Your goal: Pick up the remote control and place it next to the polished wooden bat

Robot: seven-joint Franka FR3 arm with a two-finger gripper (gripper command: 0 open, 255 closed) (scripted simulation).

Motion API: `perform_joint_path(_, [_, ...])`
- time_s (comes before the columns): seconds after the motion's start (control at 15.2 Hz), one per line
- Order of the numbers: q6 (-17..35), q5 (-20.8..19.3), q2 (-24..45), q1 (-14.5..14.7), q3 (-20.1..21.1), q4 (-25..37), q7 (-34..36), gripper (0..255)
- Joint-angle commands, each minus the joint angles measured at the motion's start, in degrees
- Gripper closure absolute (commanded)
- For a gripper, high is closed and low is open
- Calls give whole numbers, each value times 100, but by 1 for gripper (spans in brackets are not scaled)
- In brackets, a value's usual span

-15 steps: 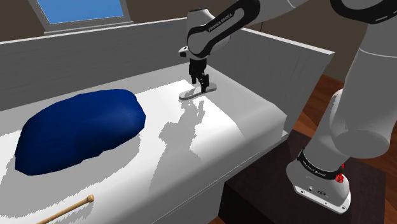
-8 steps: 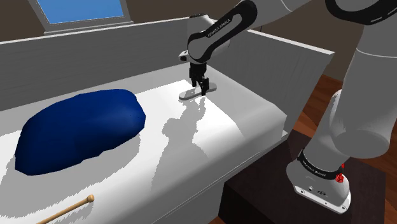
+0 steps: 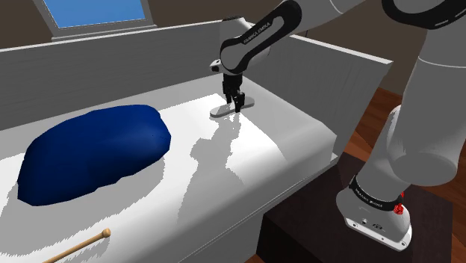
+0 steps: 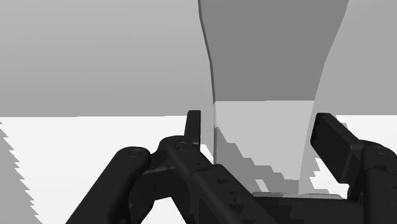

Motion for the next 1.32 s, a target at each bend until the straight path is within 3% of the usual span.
perform_joint_path(0.0, [0, 0, -1, 0, 0, 1, 0, 255])
perform_joint_path(0.26, [0, 0, 0, 0, 0, 2, 0, 255])
perform_joint_path(1.25, [-1076, -89, -487, 18, -10, 598, 49, 255])
